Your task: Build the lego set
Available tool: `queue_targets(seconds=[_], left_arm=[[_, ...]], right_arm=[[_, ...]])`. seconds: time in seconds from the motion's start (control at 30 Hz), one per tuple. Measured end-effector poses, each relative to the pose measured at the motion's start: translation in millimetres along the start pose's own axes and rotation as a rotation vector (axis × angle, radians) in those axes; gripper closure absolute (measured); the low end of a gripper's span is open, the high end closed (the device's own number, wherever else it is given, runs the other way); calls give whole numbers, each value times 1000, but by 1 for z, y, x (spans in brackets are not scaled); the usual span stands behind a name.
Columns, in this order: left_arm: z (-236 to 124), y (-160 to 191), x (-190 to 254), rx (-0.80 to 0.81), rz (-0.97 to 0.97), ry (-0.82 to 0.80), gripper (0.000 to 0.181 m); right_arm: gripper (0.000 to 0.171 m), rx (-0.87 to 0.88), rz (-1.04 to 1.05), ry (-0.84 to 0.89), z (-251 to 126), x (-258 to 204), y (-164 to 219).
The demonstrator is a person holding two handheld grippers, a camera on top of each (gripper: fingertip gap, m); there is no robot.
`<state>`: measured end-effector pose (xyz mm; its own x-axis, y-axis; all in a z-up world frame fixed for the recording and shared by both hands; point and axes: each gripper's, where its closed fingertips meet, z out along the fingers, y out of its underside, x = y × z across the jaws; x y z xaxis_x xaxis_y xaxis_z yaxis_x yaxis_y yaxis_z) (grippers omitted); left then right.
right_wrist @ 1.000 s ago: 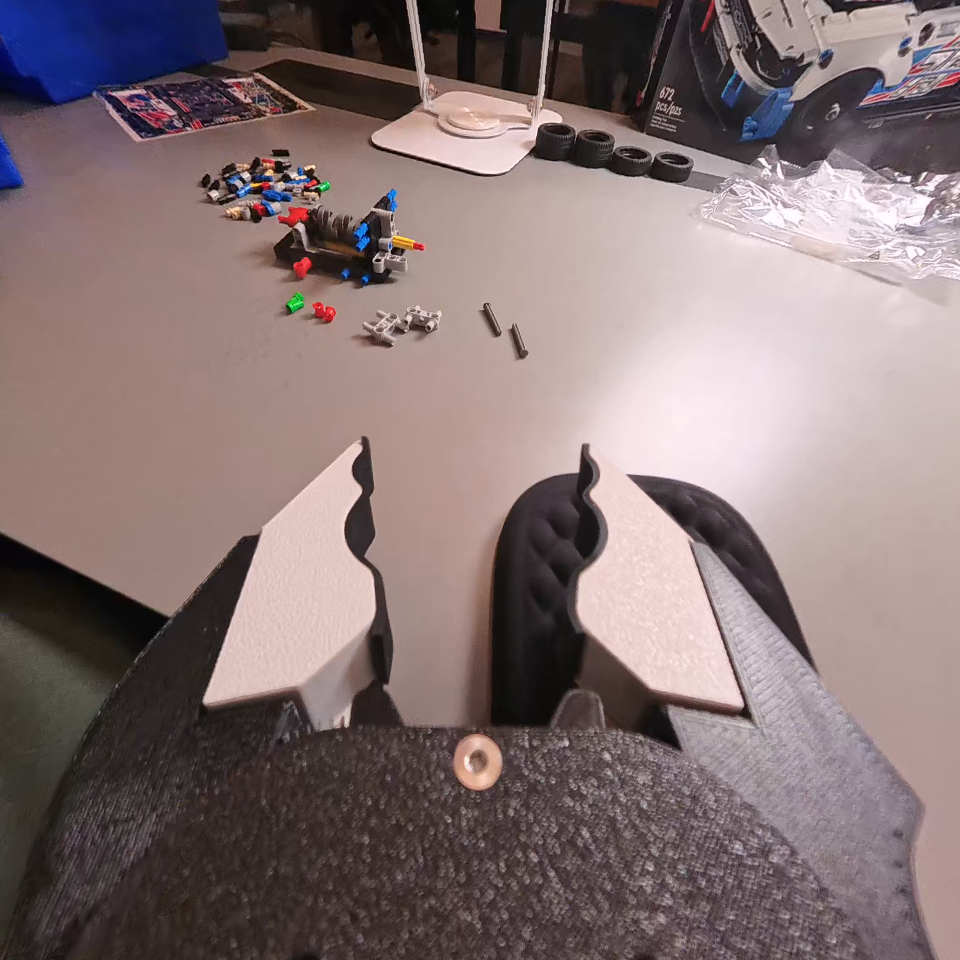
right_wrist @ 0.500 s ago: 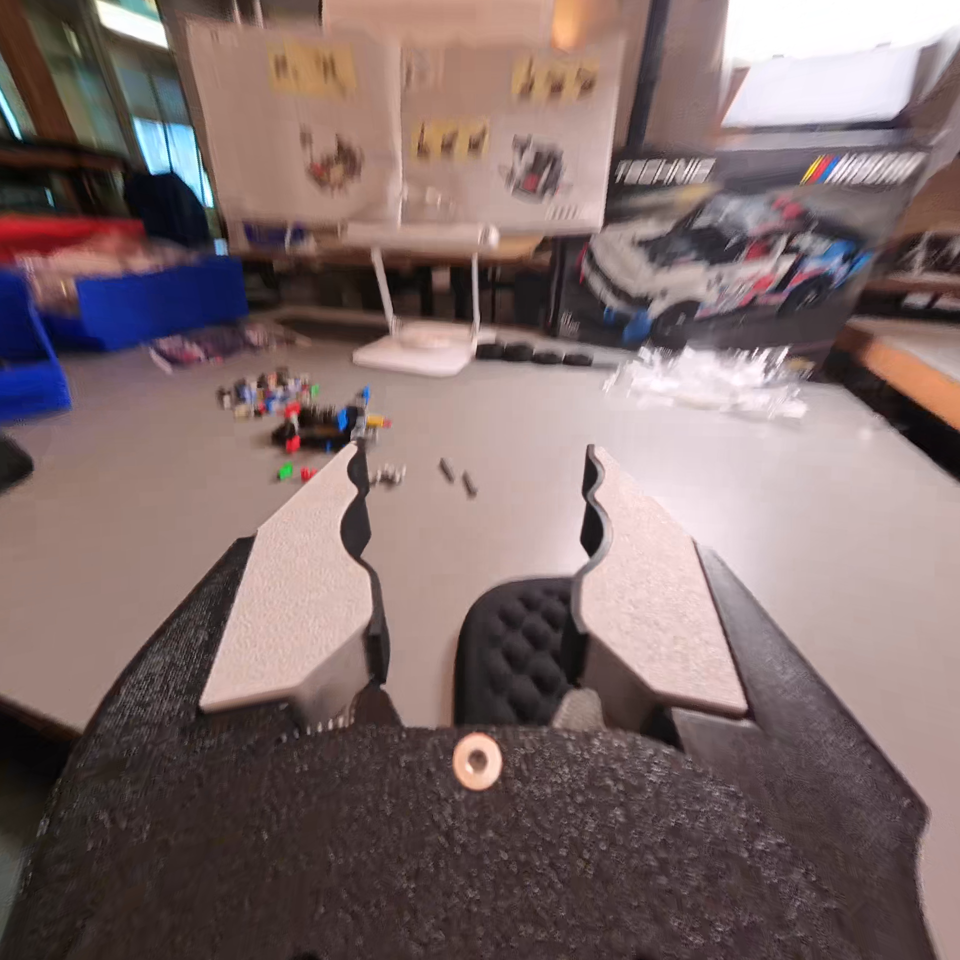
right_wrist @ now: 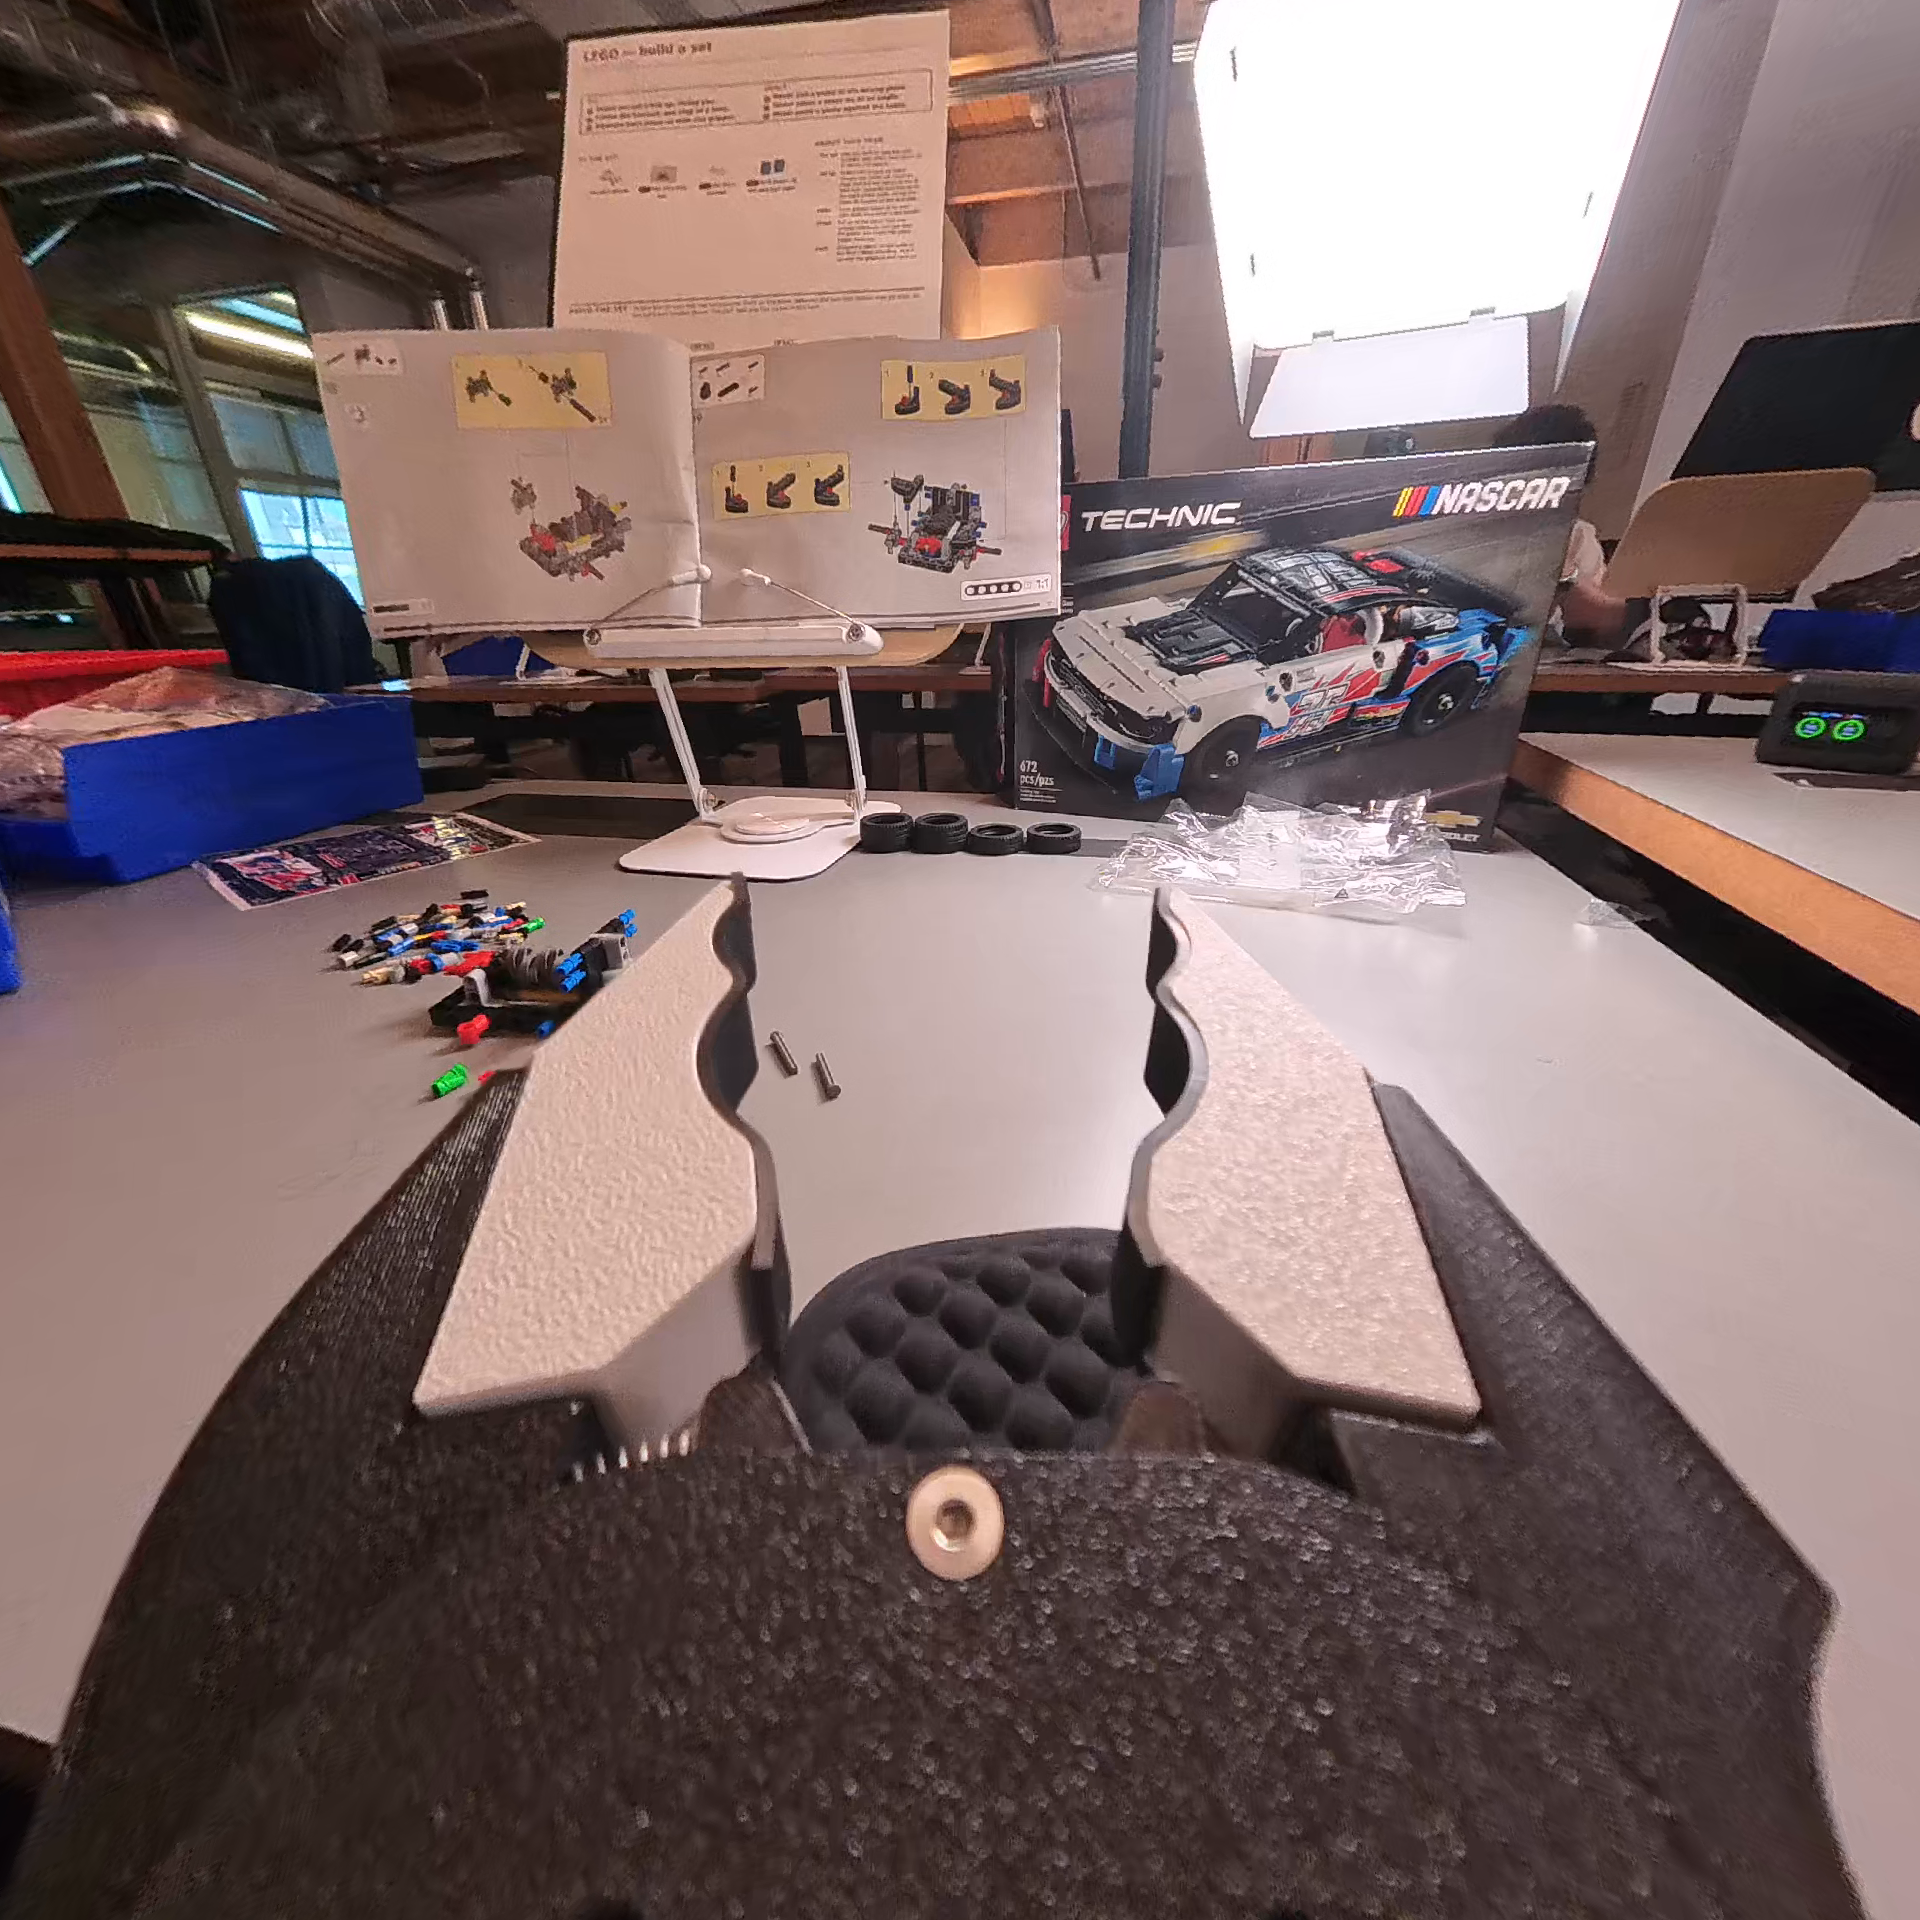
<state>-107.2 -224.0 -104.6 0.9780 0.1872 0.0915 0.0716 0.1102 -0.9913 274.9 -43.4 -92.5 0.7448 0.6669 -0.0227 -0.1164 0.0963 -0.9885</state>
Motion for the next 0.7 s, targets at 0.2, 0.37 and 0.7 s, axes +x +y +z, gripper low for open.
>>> queue_targets(seconds=[0.2,0.37,0.7], left_arm=[[-1,0,0,11,-16,19,96],[0,1,3,6,-9,36,96],[75,49,72,-279,182,134,181]], right_arm=[[97,1,-37,8,0,-2,3],[97,2,-23,4,0,-1,2],[171,-63,-201,-484,11,-195,-27]])
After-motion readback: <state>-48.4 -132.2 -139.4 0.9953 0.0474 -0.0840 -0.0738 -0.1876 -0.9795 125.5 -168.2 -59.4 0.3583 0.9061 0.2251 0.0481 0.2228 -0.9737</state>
